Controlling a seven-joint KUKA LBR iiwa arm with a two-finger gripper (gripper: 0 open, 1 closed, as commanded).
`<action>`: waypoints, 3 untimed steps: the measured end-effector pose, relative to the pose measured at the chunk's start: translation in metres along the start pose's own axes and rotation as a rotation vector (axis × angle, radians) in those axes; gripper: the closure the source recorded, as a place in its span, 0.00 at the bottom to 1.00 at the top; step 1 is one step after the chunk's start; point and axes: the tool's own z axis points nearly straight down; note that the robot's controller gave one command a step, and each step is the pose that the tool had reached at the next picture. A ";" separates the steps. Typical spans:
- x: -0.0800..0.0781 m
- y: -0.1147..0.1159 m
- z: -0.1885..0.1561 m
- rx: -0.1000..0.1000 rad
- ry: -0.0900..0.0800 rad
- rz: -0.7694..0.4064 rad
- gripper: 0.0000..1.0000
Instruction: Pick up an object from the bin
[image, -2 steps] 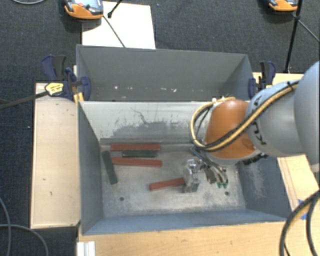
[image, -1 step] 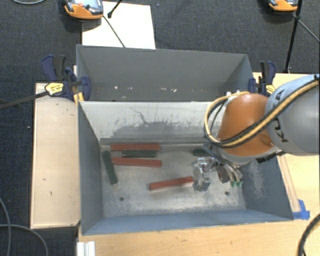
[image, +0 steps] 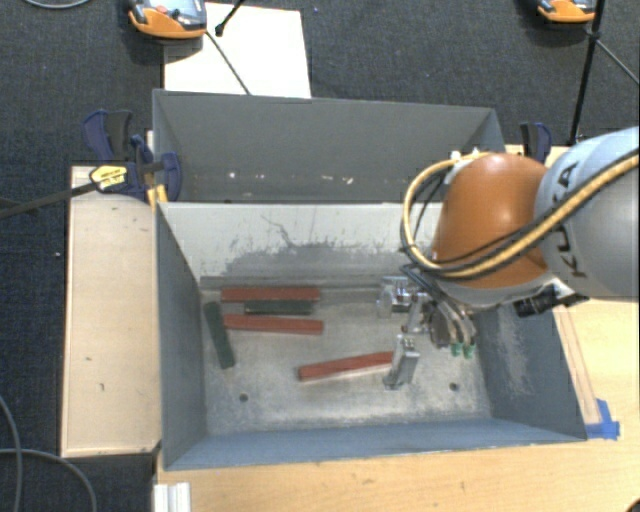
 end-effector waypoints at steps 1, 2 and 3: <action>0.000 0.000 0.000 0.000 0.000 -0.001 0.00; -0.014 -0.011 0.054 -0.001 -0.007 0.031 0.00; 0.029 0.006 0.111 0.000 -0.001 0.057 0.00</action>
Offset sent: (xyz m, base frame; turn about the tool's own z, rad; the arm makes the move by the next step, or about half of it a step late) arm 0.0220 -0.0238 -0.1142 0.0670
